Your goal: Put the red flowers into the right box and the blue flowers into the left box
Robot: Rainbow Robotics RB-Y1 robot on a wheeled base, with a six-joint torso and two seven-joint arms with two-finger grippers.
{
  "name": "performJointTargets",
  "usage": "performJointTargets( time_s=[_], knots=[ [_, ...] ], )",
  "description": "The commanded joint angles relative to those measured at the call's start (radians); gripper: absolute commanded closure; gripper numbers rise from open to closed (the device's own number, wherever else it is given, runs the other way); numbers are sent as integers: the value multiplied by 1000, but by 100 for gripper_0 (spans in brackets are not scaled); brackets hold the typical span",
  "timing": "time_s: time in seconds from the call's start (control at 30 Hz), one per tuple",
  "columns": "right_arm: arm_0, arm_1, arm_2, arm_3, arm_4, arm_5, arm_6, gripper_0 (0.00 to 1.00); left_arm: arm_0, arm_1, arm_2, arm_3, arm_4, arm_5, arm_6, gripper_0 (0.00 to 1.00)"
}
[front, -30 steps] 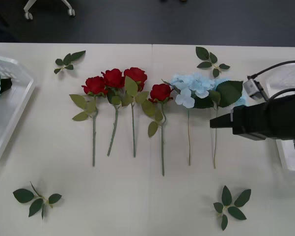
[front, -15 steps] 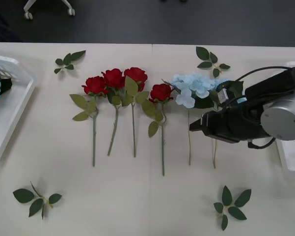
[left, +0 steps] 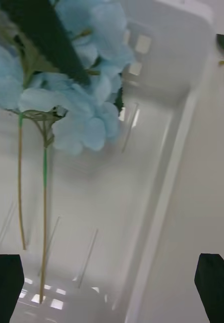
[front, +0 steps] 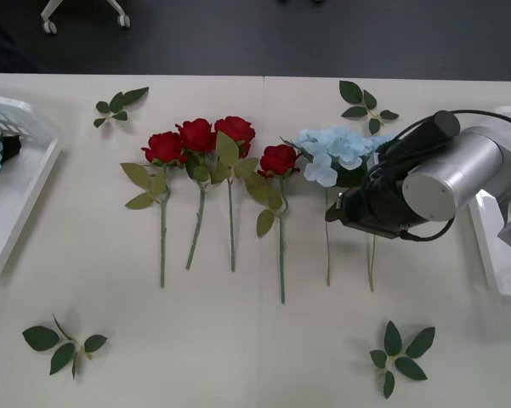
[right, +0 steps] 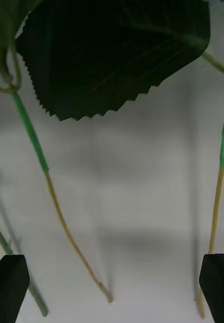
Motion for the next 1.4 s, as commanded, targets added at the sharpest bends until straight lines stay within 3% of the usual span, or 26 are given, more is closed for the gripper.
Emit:
performJointTargets(
  time_s=[0.03,0.17,0.33,0.53,0.7,0.9,1.1,1.13,1.27,1.3,1.33,1.37,1.4],
  knots=[
    [-61,19,39,57,67,-5,-46,0,24,36,-10,-41,160,33,79,0],
    [-72,48,45,114,102,-5,-49,0,35,34,-47,-53,272,33,118,0],
    [-80,54,57,142,115,-5,-54,0,35,34,-137,-156,233,31,288,0],
    [-80,54,62,146,129,-5,-56,0,30,-6,-260,-347,89,33,587,0],
    [-80,60,62,180,150,-5,-56,0,13,-149,-312,-453,-58,33,690,0],
    [-80,62,71,195,165,-4,-57,0,-42,-273,-410,-495,-273,79,785,0],
    [-80,62,82,198,179,-7,-54,0,-132,-303,-538,-479,-449,168,866,0],
    [-80,62,82,198,179,-7,-51,3,-148,-303,-561,-470,-469,174,877,0],
    [-78,62,82,198,191,-7,-46,58,-227,-308,-650,-369,-540,173,903,0],
    [-80,62,82,198,191,-7,-45,64,-240,-310,-659,-350,-547,173,903,0],
    [-78,62,82,198,195,-7,-45,82,-273,-316,-679,-300,-564,171,901,0],
    [-78,62,82,198,195,-7,-45,88,-287,-320,-685,-280,-570,170,903,0],
    [-78,62,82,198,196,-7,-43,100,-319,-330,-700,-231,-586,166,901,0]
  ],
)
